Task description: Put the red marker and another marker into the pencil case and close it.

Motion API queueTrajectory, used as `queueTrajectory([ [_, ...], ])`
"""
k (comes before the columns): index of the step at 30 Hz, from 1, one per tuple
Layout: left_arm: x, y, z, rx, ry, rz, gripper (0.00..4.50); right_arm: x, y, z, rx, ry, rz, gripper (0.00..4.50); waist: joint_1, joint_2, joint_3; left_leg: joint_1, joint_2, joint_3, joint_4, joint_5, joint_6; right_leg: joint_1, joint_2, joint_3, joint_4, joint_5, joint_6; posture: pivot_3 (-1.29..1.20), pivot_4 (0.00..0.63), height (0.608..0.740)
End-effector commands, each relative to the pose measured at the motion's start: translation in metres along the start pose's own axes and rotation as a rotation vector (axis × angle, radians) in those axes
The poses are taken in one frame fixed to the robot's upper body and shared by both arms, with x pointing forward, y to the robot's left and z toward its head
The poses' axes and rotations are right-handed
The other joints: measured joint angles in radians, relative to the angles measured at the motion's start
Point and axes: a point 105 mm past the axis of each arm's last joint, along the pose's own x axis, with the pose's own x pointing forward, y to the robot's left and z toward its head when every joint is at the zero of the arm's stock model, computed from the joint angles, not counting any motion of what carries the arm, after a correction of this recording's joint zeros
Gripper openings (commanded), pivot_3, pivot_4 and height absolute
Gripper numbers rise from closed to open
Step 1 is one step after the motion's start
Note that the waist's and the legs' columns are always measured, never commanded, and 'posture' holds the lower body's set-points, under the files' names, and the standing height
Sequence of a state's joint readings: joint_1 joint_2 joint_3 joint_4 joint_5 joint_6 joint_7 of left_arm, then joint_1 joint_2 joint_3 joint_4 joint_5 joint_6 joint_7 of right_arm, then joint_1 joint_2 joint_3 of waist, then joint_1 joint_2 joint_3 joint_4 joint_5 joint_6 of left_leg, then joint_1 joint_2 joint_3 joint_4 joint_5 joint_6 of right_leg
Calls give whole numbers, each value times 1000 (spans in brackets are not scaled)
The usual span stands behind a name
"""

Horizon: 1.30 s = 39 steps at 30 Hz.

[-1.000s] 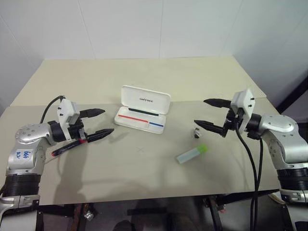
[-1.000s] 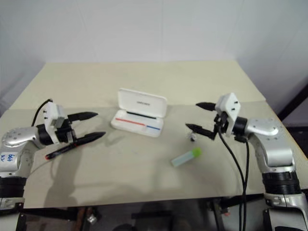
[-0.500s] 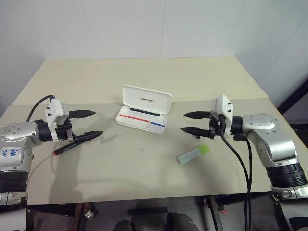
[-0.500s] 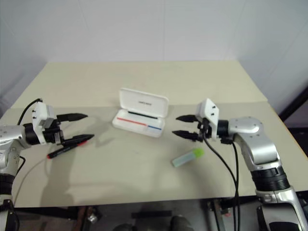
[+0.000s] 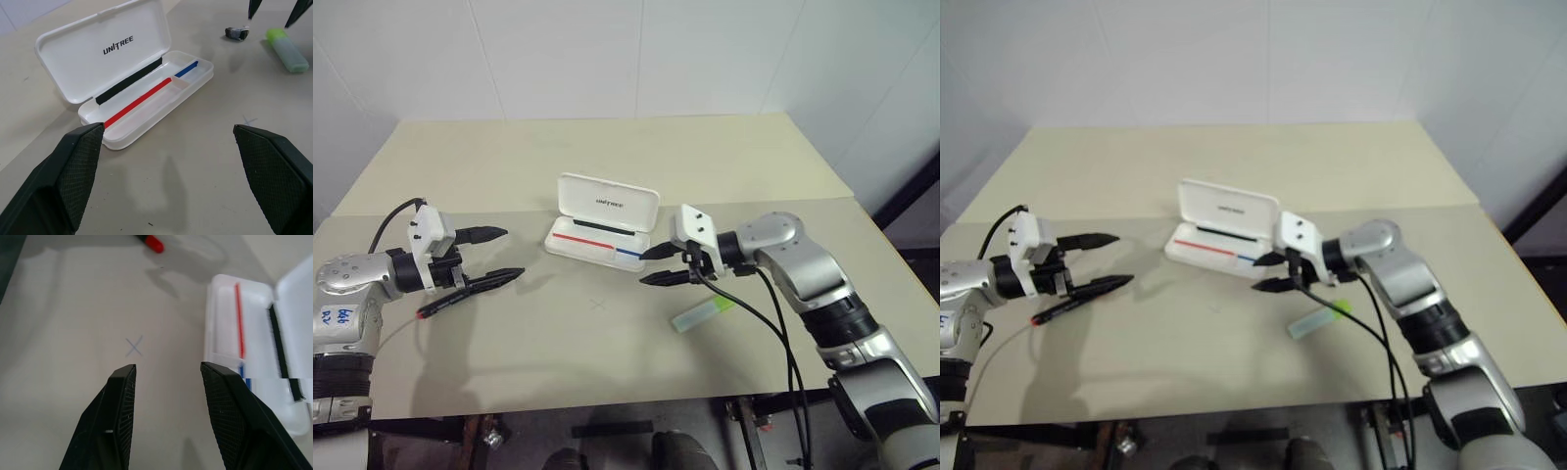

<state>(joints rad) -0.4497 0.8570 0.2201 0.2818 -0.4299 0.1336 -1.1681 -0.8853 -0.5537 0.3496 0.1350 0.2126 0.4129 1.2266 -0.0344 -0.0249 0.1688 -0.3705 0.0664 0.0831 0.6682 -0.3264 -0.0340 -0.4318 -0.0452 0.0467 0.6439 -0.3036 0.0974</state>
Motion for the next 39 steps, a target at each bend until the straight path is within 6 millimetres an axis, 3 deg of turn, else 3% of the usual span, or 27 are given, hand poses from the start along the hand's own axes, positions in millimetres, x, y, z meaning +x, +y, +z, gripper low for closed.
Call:
queueTrajectory([
  [1,-10,5,8,34,1,35,4500,8,-10,7,-27,32,8,2201,0,0,0,0,0,0,0,0,0,0,0,0,1,0,0,0,150,740],
  [11,-7,0,8,32,-11,38,4500,37,-35,-14,-55,185,18,2201,-14,0,0,-1,0,1,-1,1,-2,-1,0,0,0,0,0,0,150,740],
  [21,-4,-6,6,16,-25,43,4500,50,-42,-30,-72,325,48,2201,-44,0,0,-1,0,2,-1,2,-4,-1,-1,0,1,0,0,0,150,740],
  [36,-2,-11,5,2,-39,59,4500,79,-47,-14,-112,343,26,2201,-57,0,0,0,1,1,-1,3,-5,-1,-2,1,3,0,0,0,150,740],
  [39,-2,-11,6,3,-41,63,4500,78,-48,-18,-121,365,26,1574,-59,0,0,0,1,1,-1,3,-5,-1,-1,0,3,0,0,0,150,740],
])
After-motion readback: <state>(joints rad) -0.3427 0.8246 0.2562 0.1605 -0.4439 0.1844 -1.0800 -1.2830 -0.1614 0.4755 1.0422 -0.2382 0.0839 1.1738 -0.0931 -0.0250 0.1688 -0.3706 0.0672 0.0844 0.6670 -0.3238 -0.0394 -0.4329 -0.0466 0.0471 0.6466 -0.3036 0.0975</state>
